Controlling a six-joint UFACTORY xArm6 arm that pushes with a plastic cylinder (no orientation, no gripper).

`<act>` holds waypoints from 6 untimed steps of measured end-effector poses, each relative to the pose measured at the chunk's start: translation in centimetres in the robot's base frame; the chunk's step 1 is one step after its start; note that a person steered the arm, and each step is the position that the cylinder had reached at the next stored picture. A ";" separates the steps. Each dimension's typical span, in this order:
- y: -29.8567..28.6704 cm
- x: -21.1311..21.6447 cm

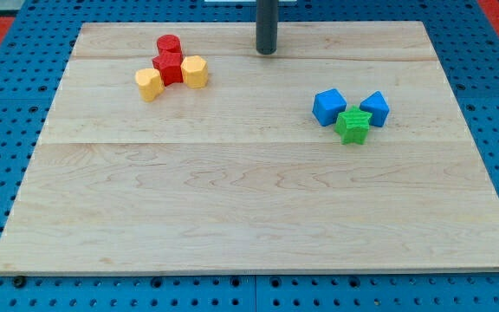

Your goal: Move the green circle diagonal to the top right of the red circle

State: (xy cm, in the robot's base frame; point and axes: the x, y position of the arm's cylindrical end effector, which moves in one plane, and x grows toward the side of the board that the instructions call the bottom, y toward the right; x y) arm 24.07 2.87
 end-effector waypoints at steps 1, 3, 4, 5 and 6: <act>0.1 -1.2; 7.5 -4.7; 5.9 -4.8; -0.9 -4.8; -2.8 -0.6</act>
